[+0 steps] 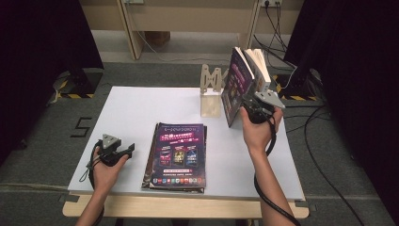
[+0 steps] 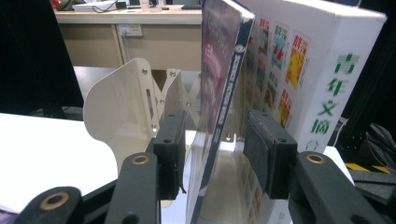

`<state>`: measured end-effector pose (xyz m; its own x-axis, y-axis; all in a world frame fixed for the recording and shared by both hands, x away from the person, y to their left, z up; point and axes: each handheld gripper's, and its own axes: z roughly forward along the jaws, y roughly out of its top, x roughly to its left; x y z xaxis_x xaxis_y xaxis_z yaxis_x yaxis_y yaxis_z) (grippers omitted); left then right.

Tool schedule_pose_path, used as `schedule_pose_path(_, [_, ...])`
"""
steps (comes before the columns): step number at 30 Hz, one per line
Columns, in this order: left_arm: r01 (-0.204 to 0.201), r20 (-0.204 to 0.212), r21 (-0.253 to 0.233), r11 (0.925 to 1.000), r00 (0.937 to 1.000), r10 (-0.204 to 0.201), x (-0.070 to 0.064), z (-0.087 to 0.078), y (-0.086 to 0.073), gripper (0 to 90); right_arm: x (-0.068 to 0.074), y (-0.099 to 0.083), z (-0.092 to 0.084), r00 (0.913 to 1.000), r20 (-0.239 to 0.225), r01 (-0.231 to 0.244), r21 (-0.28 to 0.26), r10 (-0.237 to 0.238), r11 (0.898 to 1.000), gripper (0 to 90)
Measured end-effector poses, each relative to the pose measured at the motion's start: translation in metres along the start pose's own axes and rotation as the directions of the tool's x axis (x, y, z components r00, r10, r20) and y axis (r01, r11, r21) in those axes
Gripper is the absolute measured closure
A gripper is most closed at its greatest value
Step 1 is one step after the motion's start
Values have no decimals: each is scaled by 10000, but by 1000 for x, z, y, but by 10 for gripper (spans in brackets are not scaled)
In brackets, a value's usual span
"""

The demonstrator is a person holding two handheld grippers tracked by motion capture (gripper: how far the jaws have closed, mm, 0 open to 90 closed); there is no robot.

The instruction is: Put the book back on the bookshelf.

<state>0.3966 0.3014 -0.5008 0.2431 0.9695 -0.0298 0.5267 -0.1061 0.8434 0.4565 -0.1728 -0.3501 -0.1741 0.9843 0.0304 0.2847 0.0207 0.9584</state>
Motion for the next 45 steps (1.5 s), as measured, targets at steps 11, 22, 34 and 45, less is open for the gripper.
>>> schedule_pose_path(11, [-60, 261, 154, 9999, 9996, 56, 1, 2, 1, 378, 5, -24, -7, 9992, -412, 25, 573, -2, 9984, 590])
schedule_pose_path(22, [186, 710, 134, 9997, 9973, -195, -1, 1, 7, 483, 6, -44, -7, 9977, -680, 77, 1240, 8, 9923, 594])
schedule_pose_path(34, [-410, 1511, 903, 9951, 9881, 270, -30, 12, 32, 802, 18, -56, -3, 9939, -1101, 257, 1696, -69, 9852, 597])
schedule_pose_path(45, [-833, 1930, 1586, 9838, 9798, 518, -52, 30, 42, 843, 31, -66, 5, 9900, -1405, 389, 2135, -87, 9762, 596])
